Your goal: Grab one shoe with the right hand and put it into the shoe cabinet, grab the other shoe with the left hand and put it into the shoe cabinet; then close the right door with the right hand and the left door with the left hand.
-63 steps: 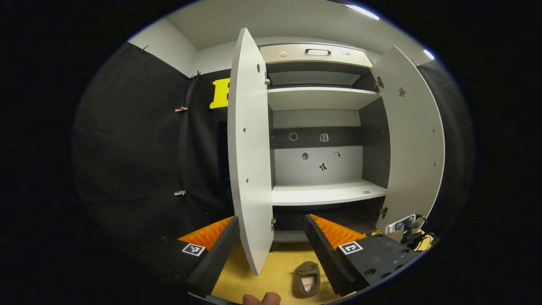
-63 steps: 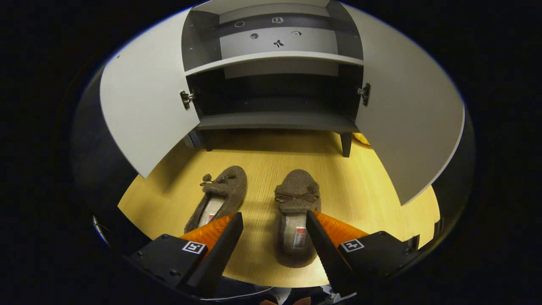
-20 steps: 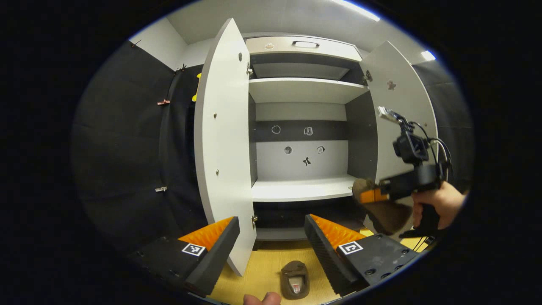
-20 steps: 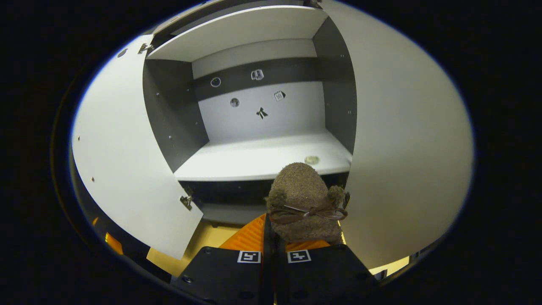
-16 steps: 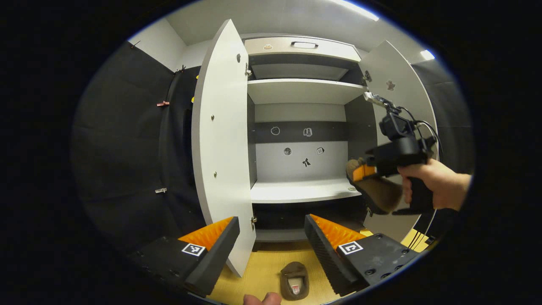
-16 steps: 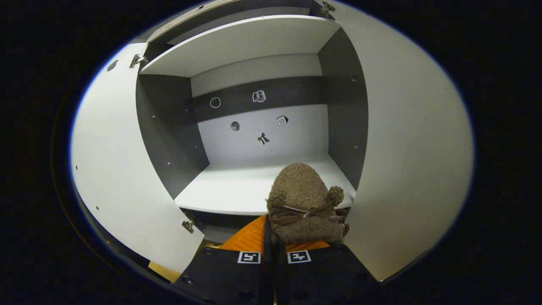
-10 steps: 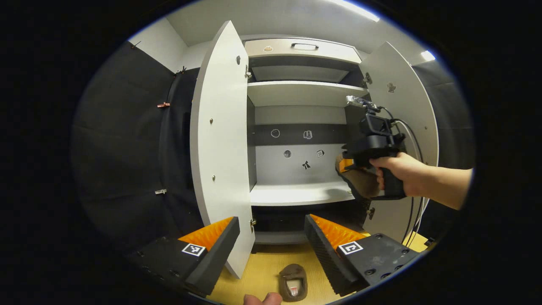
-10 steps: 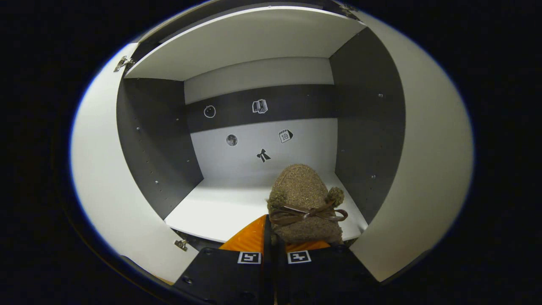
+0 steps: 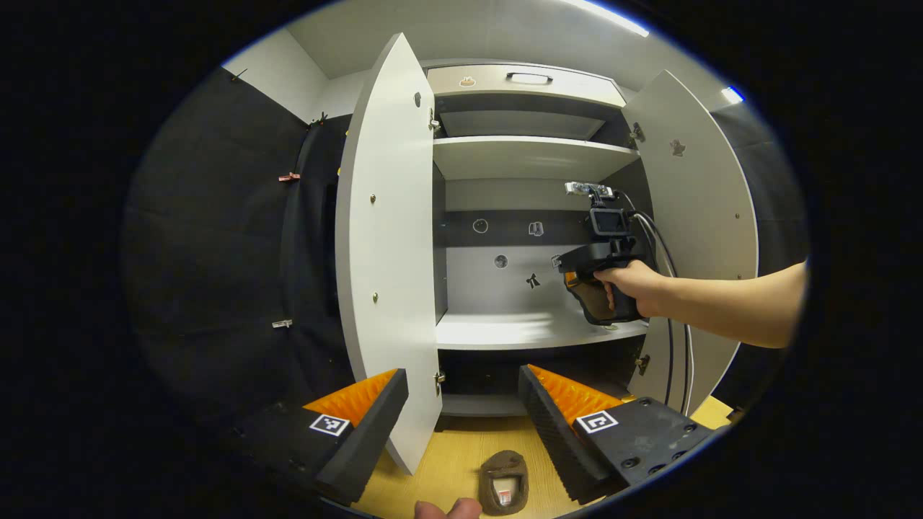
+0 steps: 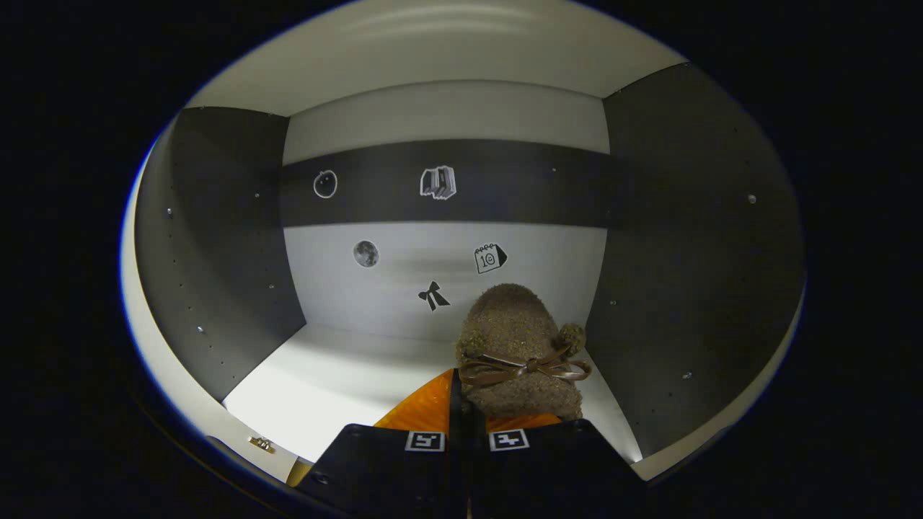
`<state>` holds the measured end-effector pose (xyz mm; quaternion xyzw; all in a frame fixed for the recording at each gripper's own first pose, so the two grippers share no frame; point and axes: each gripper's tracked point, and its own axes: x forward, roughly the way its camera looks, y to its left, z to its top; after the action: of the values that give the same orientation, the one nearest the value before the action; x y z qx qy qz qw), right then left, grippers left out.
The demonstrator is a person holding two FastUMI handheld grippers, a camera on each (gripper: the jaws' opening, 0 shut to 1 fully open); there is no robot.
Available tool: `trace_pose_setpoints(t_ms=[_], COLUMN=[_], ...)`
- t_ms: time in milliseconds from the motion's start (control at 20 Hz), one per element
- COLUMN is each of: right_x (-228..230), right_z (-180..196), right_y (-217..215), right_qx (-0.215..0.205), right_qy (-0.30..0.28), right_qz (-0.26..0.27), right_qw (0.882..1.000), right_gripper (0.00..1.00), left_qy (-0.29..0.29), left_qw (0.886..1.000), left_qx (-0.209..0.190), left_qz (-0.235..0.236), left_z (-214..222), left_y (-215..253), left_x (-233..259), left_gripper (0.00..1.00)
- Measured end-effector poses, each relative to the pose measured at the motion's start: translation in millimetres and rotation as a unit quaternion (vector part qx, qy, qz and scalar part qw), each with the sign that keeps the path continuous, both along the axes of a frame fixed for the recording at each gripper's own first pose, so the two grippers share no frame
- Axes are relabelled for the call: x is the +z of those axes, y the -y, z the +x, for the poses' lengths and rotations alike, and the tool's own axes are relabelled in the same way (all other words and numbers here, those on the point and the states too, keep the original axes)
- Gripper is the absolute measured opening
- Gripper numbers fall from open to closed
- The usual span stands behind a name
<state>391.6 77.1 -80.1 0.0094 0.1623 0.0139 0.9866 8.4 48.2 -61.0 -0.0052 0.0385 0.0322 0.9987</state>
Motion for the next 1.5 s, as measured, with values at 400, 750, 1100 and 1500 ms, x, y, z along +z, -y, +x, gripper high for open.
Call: trace_pose_setpoints(t_ms=[400, 750, 1100, 1500], right_x=[-41.0, -41.3, -17.1, 78.7], right_z=[27.5, 15.8, -20.8, -105.6], right_y=[0.4, -6.4, -6.0, -11.1], right_qx=[-0.017, -0.008, 0.014, 0.051], right_qy=[-0.046, -0.073, -0.061, 0.071], right_qz=[0.010, 0.045, 0.051, 0.061], right_qw=[0.999, 0.996, 0.997, 0.994], right_gripper=[0.10, 0.26, 0.65, 0.99], left_qy=[-0.006, -0.003, -0.018, -0.053], left_qw=[1.000, 1.000, 1.000, 0.998], left_qx=[0.012, 0.004, -0.003, -0.019], left_qz=[0.000, 0.005, 0.004, -0.014], left_z=[0.3, 0.5, 4.0, 11.1], left_y=[-2.5, 5.3, 10.6, 12.9], left_x=[-2.4, -2.6, -17.1, -71.0], left_gripper=[0.99, 0.98, 0.98, 0.98])
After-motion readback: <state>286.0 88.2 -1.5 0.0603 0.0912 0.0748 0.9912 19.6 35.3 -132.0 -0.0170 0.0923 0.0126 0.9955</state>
